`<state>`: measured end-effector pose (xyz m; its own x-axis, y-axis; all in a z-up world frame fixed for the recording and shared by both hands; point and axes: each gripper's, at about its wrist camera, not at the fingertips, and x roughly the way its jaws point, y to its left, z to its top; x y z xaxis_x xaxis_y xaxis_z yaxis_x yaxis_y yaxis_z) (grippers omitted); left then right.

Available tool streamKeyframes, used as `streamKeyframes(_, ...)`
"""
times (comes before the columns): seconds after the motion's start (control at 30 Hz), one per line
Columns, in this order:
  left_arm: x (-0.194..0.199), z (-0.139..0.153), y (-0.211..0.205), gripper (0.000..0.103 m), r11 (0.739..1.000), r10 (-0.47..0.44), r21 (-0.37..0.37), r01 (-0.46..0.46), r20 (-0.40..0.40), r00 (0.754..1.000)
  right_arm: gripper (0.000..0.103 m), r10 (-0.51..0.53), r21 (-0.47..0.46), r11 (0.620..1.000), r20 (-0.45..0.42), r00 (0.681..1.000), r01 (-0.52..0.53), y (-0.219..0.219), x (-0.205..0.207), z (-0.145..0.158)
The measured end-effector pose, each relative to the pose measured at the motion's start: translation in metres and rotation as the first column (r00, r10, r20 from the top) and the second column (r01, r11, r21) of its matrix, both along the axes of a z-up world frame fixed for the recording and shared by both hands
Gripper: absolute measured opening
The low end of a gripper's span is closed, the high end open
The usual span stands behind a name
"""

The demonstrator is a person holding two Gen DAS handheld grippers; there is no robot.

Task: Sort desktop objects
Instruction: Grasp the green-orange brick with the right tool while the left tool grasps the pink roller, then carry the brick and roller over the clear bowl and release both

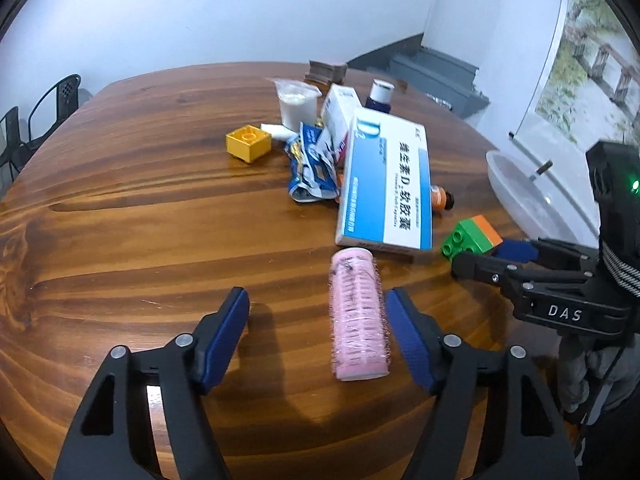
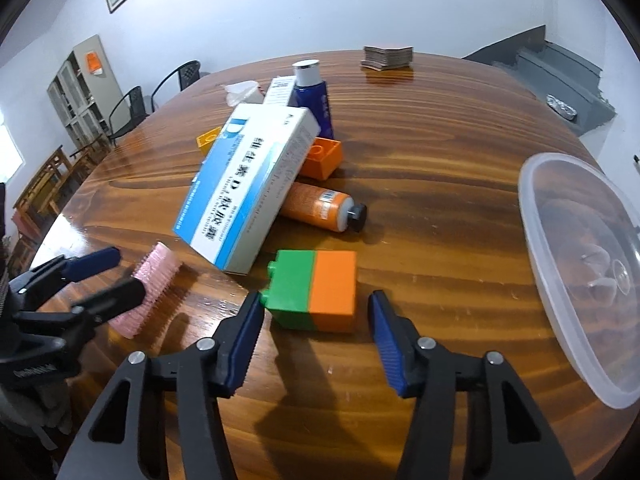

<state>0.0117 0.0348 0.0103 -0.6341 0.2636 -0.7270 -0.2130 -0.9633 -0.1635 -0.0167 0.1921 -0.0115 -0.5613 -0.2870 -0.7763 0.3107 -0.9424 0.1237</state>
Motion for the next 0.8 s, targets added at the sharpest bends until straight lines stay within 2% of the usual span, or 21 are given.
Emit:
streamKeyframes(0.23,-0.007,-0.004,0.015,0.068,0.999,-0.017,-0.027,0.018,0.028,0.999,0.058,0.015,-0.005,1.0,-0.001,1.0,-0.015,-0.015,-0.012,0.013)
streamKeyframes(0.3,-0.009,-0.005,0.02,0.065,0.998,-0.013,-0.056,0.015,0.027,1.0,0.056,0.019,0.0,1.0,0.002,1.0,-0.019,-0.014,-0.014,0.013)
streamKeyframes(0.33,-0.01,-0.005,0.022,0.056,0.997,-0.007,-0.074,0.008,0.025,1.0,0.054,0.017,0.008,1.0,0.003,1.0,-0.017,-0.015,-0.014,0.011)
streamKeyframes(0.37,-0.01,-0.005,0.023,0.043,0.996,0.0,-0.084,0.002,0.021,1.0,0.047,0.017,0.014,1.0,0.005,1.0,-0.017,-0.013,-0.015,0.011)
streamKeyframes(0.43,-0.008,-0.005,0.023,0.03,0.996,0.013,-0.088,-0.011,0.019,1.0,0.047,0.01,0.014,1.0,-0.001,1.0,-0.01,-0.012,-0.012,0.011)
streamKeyframes(0.47,-0.008,-0.005,0.021,0.03,0.997,0.015,-0.079,-0.014,0.02,1.0,0.047,0.014,0.001,1.0,0.0,1.0,-0.014,0.004,-0.007,0.008)
streamKeyframes(0.6,-0.005,-0.004,0.016,0.029,0.999,0.025,-0.034,-0.024,0.024,0.999,0.047,0.013,-0.019,1.0,-0.011,1.0,-0.014,0.018,-0.004,0.014)
streamKeyframes(0.8,0.002,0.007,0.02,0.029,1.0,0.03,0.002,-0.03,-0.048,0.998,0.047,-0.034,-0.058,0.998,-0.081,0.996,0.029,0.038,-0.007,0.03)
